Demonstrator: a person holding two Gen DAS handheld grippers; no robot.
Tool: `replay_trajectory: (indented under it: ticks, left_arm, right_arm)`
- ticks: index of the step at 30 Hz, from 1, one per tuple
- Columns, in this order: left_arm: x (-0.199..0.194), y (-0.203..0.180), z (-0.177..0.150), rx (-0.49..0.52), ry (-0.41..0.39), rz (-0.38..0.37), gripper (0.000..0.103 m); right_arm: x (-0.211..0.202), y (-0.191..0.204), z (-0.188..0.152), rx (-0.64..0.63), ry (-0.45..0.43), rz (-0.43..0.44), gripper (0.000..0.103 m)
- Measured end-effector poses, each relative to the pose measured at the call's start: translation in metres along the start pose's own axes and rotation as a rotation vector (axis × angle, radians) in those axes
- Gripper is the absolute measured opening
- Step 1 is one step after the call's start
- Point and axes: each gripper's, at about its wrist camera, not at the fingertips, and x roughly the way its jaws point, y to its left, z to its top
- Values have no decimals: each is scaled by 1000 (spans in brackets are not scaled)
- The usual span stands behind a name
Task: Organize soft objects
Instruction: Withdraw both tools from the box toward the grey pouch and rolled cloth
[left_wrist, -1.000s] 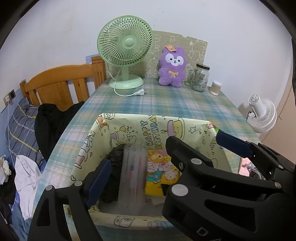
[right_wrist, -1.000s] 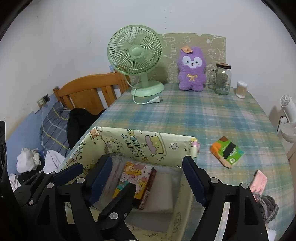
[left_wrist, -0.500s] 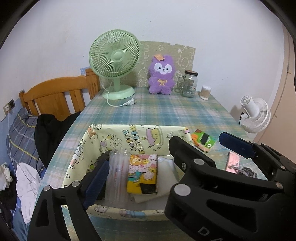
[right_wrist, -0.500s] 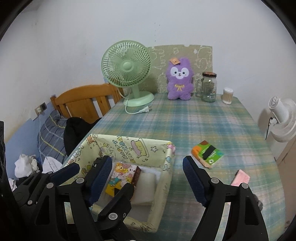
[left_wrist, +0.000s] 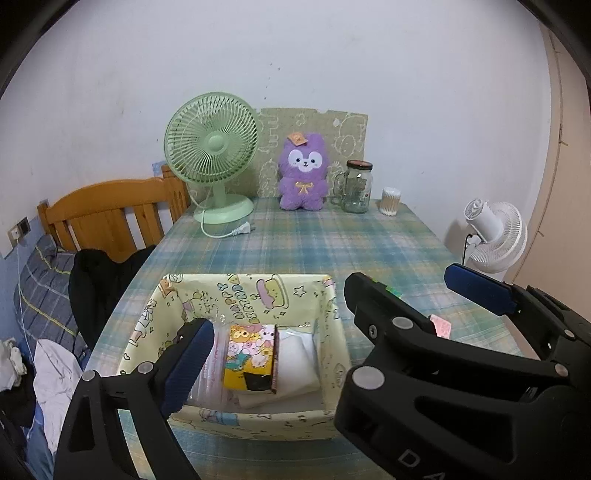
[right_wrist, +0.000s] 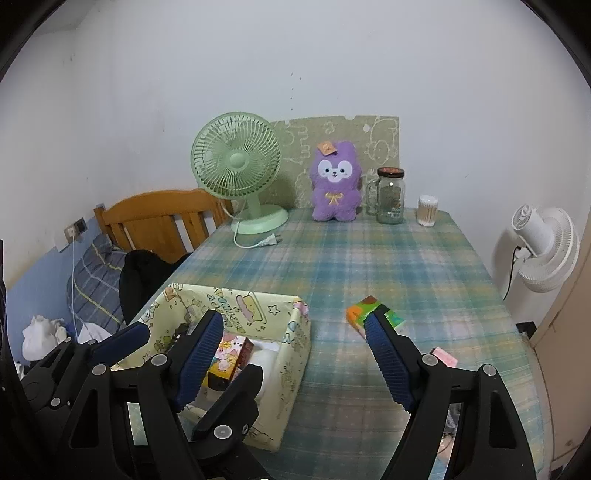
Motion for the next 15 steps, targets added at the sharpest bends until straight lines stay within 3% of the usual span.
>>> replay_trajectory:
  ticks: [15]
  left_arm:
    - [-12,-46,3,24,-37,-21,98]
  right_arm:
    - [-32,-39,-1,9,-47,-39,91]
